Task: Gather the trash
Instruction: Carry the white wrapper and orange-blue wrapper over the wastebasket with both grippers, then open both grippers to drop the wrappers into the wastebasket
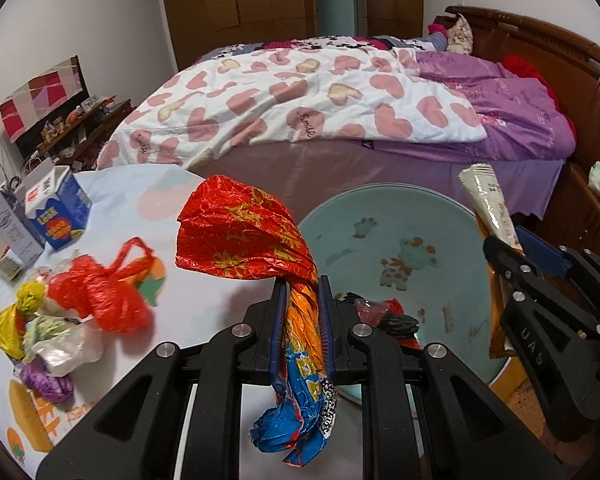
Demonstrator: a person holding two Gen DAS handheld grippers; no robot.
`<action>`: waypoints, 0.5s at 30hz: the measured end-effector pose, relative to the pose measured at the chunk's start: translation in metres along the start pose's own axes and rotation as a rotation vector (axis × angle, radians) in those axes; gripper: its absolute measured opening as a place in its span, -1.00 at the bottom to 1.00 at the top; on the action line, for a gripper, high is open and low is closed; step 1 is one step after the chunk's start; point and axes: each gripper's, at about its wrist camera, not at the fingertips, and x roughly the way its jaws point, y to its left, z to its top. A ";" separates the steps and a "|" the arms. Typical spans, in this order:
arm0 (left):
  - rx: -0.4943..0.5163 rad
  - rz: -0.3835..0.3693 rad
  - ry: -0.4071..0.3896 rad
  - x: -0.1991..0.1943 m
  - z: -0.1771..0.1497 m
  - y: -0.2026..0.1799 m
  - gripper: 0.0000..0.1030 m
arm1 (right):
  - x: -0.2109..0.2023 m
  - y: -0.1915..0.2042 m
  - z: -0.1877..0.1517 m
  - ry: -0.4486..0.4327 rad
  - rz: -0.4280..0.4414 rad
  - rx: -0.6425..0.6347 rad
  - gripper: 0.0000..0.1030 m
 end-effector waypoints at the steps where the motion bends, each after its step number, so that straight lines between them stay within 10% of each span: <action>1: 0.002 -0.002 0.007 0.004 0.000 -0.002 -0.69 | 0.002 -0.001 0.000 0.008 0.004 0.002 -0.49; 15: -0.013 -0.026 0.071 0.036 0.001 -0.008 -0.68 | 0.022 -0.001 -0.004 0.081 0.043 -0.014 -0.48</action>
